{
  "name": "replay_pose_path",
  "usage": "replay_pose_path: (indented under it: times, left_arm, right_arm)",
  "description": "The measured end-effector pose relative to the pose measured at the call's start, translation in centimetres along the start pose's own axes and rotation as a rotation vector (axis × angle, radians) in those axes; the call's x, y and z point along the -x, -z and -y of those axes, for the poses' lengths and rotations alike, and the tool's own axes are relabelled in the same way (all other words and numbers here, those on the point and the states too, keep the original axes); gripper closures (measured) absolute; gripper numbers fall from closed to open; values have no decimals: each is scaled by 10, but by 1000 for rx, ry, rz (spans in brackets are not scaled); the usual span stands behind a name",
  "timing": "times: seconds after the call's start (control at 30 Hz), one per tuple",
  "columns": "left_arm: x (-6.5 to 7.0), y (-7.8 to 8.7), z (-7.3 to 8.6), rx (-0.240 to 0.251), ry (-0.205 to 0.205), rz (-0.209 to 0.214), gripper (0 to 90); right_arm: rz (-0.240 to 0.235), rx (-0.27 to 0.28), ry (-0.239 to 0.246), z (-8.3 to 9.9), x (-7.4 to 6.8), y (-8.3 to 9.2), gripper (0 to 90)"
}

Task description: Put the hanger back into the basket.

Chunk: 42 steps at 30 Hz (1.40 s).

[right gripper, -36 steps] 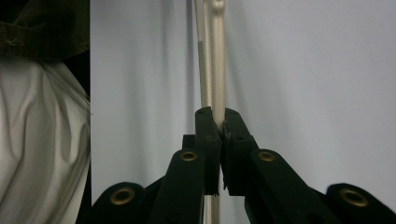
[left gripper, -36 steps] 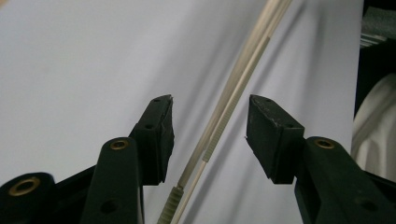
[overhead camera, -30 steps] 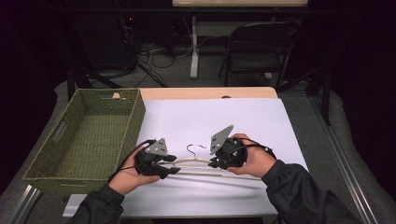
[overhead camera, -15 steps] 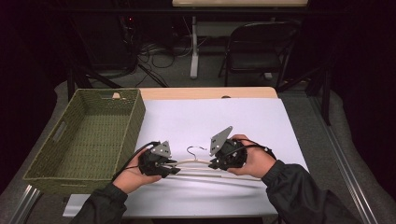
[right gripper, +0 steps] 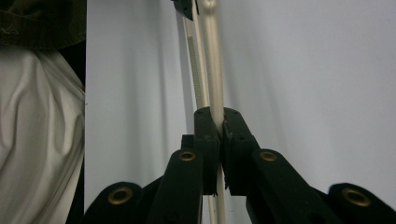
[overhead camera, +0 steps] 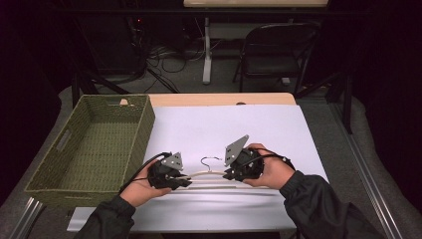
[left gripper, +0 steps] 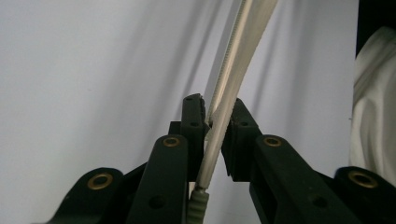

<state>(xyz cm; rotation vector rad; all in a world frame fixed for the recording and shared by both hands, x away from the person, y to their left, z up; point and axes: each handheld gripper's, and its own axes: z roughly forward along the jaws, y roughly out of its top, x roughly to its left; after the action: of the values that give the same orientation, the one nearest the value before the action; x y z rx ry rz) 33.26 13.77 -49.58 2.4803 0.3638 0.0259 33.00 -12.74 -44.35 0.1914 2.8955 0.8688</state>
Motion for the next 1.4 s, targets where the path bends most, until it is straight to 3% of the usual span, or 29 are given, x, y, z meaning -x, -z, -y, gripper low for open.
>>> replay_pose_path:
  times: [0.23,0.67,0.8,0.93,1.1,1.23,1.4]
  left_arm:
    - [7,-4,-1,-30,-1,19,859]
    - [8,-5,0,-12,4,21,868]
    - [12,-1,2,2,3,7,871]
    - [16,10,6,31,29,-7,872]
    - [24,28,12,63,68,-37,872]
    - [32,45,16,99,94,-58,872]
    - [38,68,19,141,122,-91,872]
  right_arm:
    - [13,-17,3,2,3,-4,833]
    - [15,-12,-52,8,8,-7,807]
    - [25,8,-73,10,10,-3,721]
    - [54,47,-95,16,13,7,606]
    - [86,117,-139,25,16,23,533]
    - [123,154,-169,34,16,37,520]
    - [159,158,-210,48,16,47,493]
